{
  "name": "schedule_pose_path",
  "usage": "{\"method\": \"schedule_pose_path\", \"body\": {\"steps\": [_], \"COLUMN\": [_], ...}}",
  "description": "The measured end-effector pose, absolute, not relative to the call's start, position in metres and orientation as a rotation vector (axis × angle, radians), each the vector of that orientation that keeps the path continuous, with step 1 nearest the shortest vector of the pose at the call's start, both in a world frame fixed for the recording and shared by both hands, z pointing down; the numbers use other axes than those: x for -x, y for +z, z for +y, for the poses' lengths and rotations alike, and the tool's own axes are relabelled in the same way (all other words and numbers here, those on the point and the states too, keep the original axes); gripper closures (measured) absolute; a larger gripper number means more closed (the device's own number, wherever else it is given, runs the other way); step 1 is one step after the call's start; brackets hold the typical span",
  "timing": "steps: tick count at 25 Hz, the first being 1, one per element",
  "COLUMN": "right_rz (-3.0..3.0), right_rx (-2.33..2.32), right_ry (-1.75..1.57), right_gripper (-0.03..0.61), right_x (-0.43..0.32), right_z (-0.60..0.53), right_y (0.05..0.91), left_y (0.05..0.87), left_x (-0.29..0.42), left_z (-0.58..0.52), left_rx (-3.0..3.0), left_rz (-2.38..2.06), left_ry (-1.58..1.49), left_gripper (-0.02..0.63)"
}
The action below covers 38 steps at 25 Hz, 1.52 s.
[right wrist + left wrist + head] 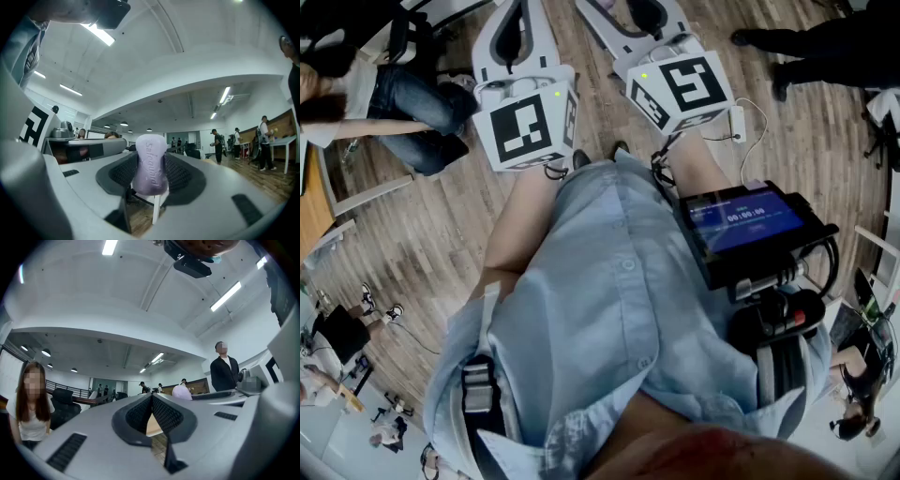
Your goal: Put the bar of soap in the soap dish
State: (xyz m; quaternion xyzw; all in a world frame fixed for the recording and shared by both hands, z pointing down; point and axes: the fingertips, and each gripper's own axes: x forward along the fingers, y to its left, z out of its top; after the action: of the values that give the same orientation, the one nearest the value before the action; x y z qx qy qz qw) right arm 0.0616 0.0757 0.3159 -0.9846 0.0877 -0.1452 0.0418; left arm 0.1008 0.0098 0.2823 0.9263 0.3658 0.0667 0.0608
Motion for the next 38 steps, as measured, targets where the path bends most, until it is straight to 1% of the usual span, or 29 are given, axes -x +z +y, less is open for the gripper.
{"method": "schedule_pose_path", "body": {"steps": [24,31,38], "right_rz": [0.292,0.351,0.36], "right_rx": [3.036,3.042,3.045], "right_ry": [-0.382,-0.345,-0.375], "right_gripper": [0.393,0.393,0.393], "right_x": [-0.067,-0.073,-0.07], "right_z": [0.068,0.057,0.06], "right_y": [0.305,0.299,0.3], "left_y": [0.275,0.265,0.274], "left_x": [-0.103,-0.107,-0.096], "left_z": [0.006,-0.005,-0.008], "left_rx": [-2.827,-2.852,-2.855], "left_rz": [1.117,1.071,1.052], "left_ry": [0.183,0.131,0.181], "left_gripper": [0.604,0.604,0.604]}}
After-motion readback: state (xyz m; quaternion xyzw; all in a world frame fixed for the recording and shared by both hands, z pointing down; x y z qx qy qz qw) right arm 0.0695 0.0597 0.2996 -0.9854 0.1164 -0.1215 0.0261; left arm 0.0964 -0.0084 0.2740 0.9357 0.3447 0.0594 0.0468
